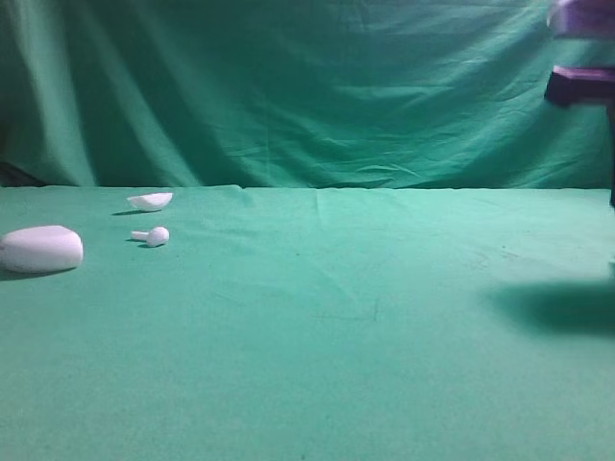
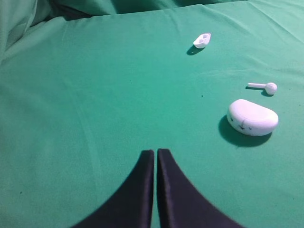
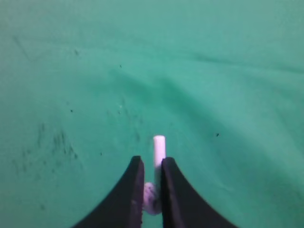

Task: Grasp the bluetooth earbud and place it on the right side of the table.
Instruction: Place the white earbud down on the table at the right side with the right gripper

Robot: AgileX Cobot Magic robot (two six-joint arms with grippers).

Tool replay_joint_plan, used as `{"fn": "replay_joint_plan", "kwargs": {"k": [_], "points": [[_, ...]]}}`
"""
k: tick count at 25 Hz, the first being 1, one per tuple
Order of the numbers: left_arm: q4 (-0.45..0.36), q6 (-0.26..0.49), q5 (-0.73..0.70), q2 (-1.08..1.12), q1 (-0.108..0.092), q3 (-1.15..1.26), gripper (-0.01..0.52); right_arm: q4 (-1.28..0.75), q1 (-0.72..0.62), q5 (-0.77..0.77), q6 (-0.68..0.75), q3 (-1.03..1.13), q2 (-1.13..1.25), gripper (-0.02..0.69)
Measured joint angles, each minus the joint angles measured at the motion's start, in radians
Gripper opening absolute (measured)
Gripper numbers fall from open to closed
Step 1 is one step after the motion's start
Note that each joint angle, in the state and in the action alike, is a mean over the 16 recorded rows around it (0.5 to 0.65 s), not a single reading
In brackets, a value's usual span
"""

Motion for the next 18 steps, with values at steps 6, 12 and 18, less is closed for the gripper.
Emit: {"fn": "replay_joint_plan", "kwargs": {"k": [6,12,18], "points": [[0.000,0.000,0.000,0.000,0.000,0.000,0.000,-0.005,-0.002,-0.119,0.009,0.054,0.094,0.092],[0.000,0.000,0.000,0.000,0.000,0.000,0.000,-0.016,-0.004,-0.178,0.016,0.055,0.148,0.135],[0.000,0.000,0.000,0.000,0.000,0.000,0.000,-0.021,-0.004,-0.167,0.018,0.037,0.157,0.250]]}}
